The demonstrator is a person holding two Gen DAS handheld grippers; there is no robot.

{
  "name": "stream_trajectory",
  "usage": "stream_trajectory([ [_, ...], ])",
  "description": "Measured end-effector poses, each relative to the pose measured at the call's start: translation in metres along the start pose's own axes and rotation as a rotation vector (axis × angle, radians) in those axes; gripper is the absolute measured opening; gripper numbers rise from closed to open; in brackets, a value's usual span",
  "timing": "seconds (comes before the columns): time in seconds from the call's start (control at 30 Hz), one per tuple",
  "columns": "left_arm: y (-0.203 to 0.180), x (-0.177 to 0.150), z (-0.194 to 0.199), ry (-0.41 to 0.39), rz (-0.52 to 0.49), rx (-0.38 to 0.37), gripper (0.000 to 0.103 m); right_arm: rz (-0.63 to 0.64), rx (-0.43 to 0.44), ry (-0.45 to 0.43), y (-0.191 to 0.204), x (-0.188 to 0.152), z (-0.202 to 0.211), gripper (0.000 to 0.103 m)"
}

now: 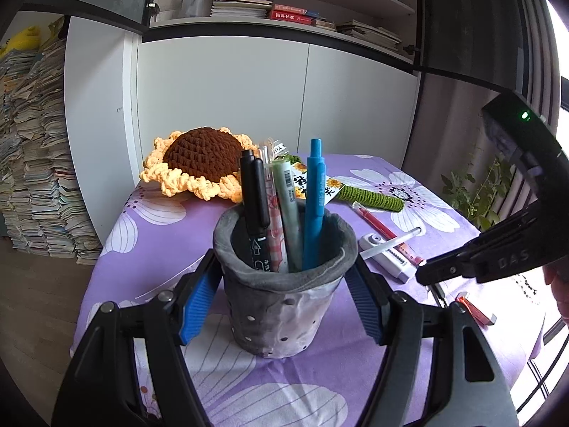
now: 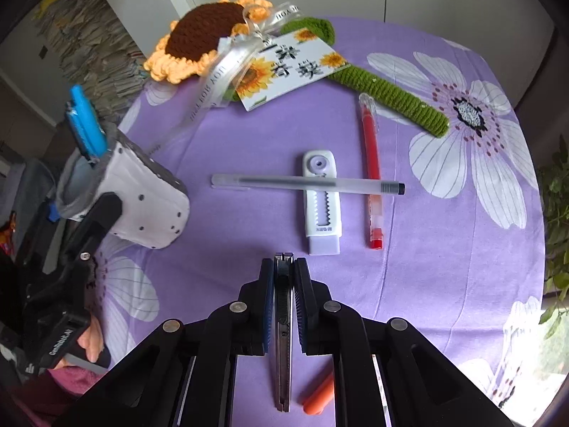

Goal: Organize stationery
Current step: 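Grasp the black utility knife with the right gripper and insert it into the holder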

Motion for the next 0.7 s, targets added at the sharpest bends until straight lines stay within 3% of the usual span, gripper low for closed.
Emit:
stream_trajectory([
  [0.43, -0.004, -0.002, 0.001, 0.001, -0.007, -0.019, 0.069, 0.175, 0.064, -0.393, 0.067, -0.005, 0.139, 0.012],
  [0.57, -0.004, -0.002, 0.001, 0.001, -0.008, -0.018, 0.069, 0.217, 0.085, -0.461, 0.087, 0.005, 0.159, 0.012],
  [0.7, -0.004, -0.002, 0.001, 0.001, -0.008, -0.018, 0.069, 0.25, 0.109, -0.466, 0.1, 0.015, 0.159, 0.012],
])
Point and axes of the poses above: each gripper's, at about its wrist camera, not at the fingertips, and z roughly against the way its jaws point, y to its left, x to its top, the point moved 6 cm from there along -z, roughly the way its jaws point, and after that the axes turned 12 degrees about y, right-handed, at the moved point
